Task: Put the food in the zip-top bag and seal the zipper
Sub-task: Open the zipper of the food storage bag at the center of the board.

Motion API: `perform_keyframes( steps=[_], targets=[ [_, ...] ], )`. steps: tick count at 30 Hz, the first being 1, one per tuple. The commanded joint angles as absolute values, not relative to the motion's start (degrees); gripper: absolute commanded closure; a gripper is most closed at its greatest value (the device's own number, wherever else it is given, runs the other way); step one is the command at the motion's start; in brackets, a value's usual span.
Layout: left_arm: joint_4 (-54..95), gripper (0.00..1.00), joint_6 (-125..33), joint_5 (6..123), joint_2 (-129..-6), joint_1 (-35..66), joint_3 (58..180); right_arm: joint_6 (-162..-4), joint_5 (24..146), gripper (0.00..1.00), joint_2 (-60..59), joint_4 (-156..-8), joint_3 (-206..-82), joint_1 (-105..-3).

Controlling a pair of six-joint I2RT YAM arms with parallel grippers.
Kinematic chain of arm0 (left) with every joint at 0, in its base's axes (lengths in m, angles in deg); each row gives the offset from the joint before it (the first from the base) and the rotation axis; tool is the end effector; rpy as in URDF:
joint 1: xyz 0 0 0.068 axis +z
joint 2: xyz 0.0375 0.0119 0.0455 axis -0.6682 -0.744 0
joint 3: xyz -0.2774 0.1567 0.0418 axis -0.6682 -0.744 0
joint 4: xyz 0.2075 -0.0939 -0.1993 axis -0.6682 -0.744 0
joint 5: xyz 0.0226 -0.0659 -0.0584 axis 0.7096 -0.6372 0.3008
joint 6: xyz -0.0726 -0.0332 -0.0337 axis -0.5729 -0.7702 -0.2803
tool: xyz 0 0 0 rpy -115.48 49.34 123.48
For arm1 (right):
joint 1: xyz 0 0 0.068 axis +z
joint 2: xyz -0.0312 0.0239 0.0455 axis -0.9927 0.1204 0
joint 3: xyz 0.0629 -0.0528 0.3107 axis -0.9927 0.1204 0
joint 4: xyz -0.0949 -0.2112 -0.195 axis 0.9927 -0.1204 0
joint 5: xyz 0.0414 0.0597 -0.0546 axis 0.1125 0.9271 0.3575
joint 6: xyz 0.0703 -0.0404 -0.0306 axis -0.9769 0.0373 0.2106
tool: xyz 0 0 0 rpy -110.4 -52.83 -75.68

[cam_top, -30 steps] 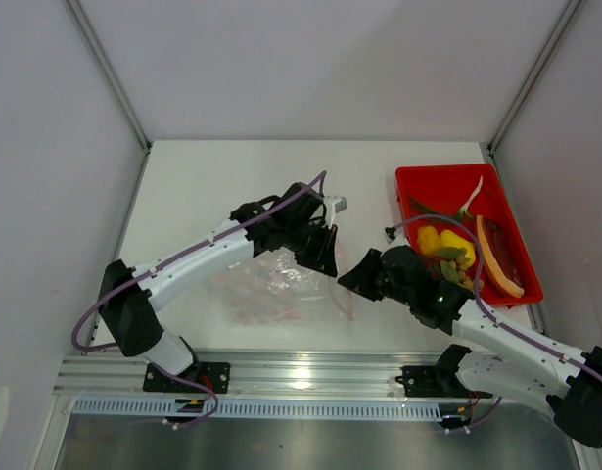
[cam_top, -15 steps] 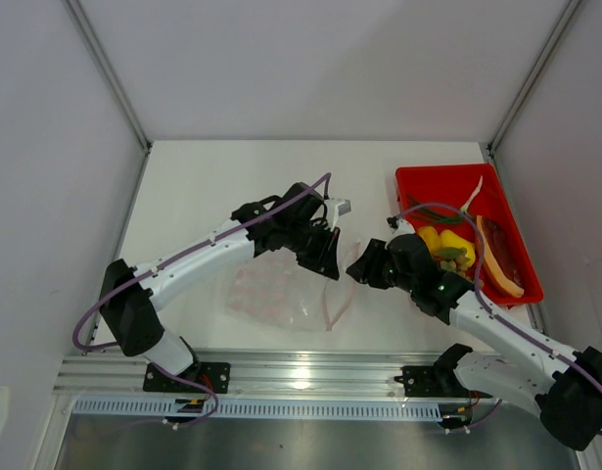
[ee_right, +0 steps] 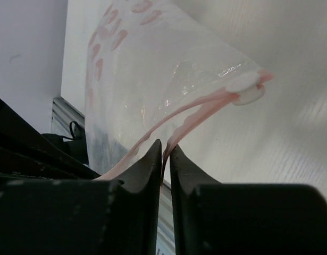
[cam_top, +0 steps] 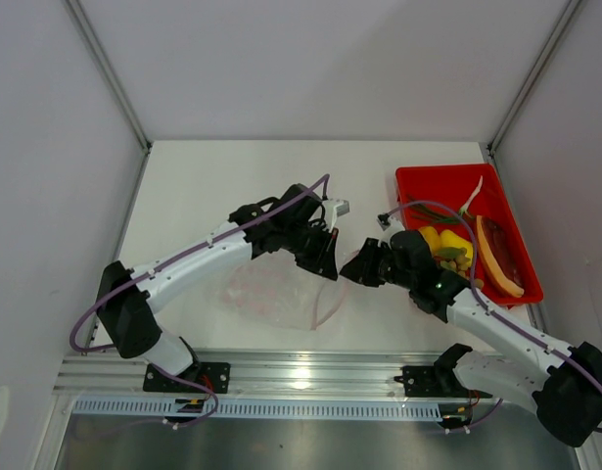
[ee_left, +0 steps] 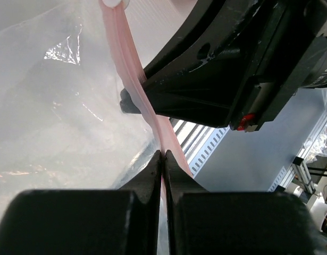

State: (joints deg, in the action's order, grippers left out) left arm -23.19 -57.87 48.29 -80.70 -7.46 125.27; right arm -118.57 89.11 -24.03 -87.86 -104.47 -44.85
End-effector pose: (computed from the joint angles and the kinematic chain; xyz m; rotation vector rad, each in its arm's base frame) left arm 0.2333 -0.3211 0.3258 0.7863 2.5499 -1.0263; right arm 0.2050 0.1820 0.2565 -0.0580 2.2390 1.0442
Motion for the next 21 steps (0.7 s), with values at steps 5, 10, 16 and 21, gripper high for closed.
perform_keyframes(
  steps=[5,10,16,21],
  targets=[
    [-21.7,0.9,-57.68,49.87,-77.78,-7.73,123.9,-117.71,89.18,1.0,-23.96,-88.58,-109.06,-46.34],
    [-20.48,0.58,-58.65,55.32,-74.26,-7.82,119.95,-120.96,90.15,1.0,-22.46,-89.72,-111.35,-46.26],
    [-19.25,0.52,-59.79,58.76,-72.32,-9.66,117.3,-125.27,89.97,1.0,-23.16,-90.17,-111.79,-45.82],
    [-18.98,0.64,-60.49,60.43,-72.5,-10.46,117.21,-125.71,89.62,1.0,-23.51,-91.66,-112.67,-45.38]
  ],
)
